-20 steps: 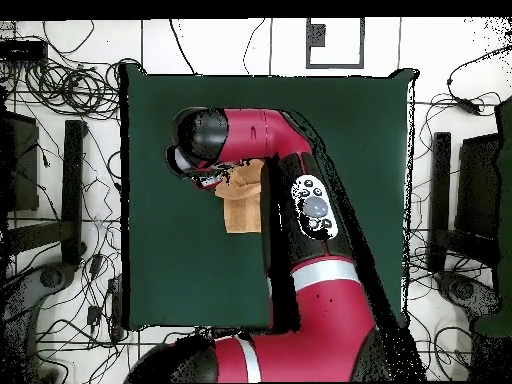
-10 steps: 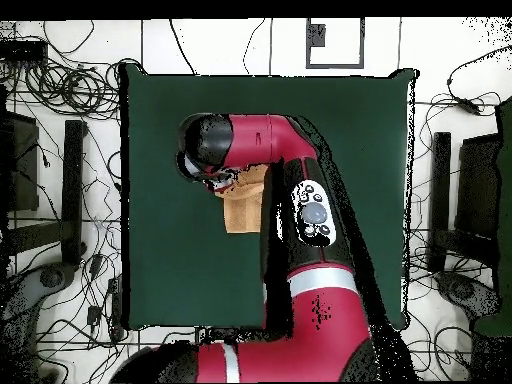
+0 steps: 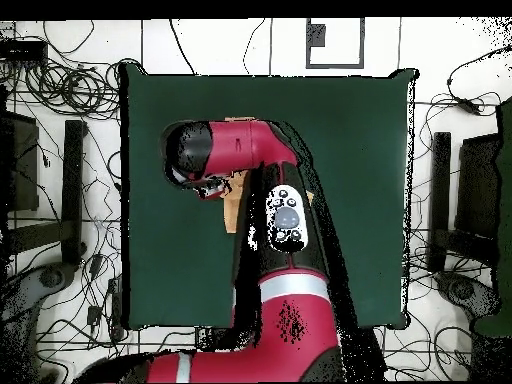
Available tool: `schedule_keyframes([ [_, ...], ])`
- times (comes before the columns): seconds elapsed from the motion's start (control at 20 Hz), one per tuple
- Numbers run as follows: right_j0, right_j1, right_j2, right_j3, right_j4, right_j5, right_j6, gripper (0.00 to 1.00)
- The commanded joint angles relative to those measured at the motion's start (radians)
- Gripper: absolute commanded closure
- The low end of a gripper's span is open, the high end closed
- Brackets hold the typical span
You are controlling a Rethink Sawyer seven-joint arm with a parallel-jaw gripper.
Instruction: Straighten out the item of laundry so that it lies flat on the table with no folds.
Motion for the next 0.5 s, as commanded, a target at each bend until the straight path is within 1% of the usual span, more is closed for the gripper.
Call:
schedule_keyframes([
  [0.05,0.077,0.075,-0.056,0.062,0.076,-0.031,0.308,0.00],
  [0.25,0.132,0.101,-0.109,0.038,0.120,-0.018,0.392,0.00],
  [0.3,0.154,0.111,-0.135,0.027,0.125,-0.017,0.423,0.00],
  [0.5,0.196,0.131,-0.194,0.016,0.146,-0.056,0.466,0.00],
])
